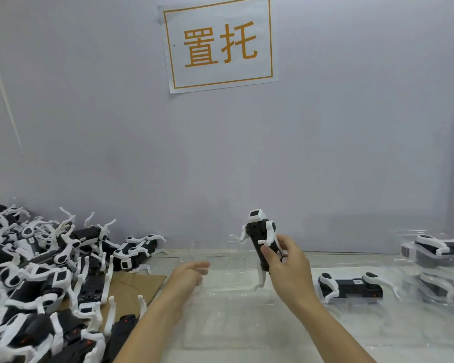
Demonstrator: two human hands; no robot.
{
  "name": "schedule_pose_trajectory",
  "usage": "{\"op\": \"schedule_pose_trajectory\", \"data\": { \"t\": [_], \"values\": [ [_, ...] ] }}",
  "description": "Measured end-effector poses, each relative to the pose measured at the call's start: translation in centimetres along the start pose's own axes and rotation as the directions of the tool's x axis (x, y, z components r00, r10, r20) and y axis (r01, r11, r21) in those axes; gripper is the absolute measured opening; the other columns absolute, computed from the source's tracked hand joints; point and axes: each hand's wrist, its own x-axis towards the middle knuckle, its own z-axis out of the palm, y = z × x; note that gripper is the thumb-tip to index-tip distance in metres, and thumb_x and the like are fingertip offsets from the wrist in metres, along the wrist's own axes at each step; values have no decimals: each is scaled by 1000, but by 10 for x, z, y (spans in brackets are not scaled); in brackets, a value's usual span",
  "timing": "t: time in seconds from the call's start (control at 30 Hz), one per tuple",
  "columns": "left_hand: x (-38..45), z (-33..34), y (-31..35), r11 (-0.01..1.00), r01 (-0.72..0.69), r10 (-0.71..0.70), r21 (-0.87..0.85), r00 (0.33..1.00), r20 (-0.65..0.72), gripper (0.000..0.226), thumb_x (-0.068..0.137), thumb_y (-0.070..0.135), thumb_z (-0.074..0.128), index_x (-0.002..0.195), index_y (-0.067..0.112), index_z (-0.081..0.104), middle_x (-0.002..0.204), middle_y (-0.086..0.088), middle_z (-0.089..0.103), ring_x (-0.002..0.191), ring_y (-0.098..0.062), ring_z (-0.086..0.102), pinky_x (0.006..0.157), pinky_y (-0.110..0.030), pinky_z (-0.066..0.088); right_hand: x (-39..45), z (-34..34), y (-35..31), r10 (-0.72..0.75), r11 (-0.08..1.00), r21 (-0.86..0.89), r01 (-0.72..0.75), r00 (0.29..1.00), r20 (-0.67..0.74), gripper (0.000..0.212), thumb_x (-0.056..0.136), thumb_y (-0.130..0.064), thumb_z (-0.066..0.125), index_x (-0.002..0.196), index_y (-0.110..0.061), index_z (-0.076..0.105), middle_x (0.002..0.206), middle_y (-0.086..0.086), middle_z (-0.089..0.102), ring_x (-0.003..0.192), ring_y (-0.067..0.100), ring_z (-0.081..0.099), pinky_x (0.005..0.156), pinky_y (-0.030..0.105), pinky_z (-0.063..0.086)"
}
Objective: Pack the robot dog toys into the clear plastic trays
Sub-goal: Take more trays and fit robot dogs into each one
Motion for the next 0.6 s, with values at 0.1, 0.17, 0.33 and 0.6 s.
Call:
{"op": "schedule_pose_trajectory", "data": {
  "t": [0.1,0.17,0.33,0.6],
  "values": [
    [-3,7,-2,988,17,-22,-155,999,-27,24,89,-1,58,107,14,66,104,-5,70,87,-18,59,64,-28,41,-1,2,-1,-37,999,1,37,999,26,24,88,-22,74,99,-36,58,91,-15,67,81,-3,62,67,17,51],
    [-6,12,-1,977,23,-28,-214,999,-23,14,95,4,55,101,11,66,97,-8,69,81,-16,59,61,-25,41,-3,4,-1,-59,997,-38,63,993,100,27,85,-22,77,95,-40,60,87,-17,68,80,-2,62,65,13,50],
    [-12,15,0,975,19,-17,-220,1000,10,20,96,13,54,96,8,73,92,-7,70,85,-21,63,77,-36,49,-9,8,8,-40,868,-456,197,943,330,25,82,-33,76,101,-42,63,97,-24,65,101,5,58,93,33,44],
    [-14,15,3,978,8,15,-206,994,107,29,96,35,54,98,11,70,96,-8,73,93,-23,68,64,-29,51,-13,10,2,-72,700,-633,331,914,399,29,88,-38,66,115,-39,57,105,-17,63,107,10,52,92,31,28]
  ]
}}
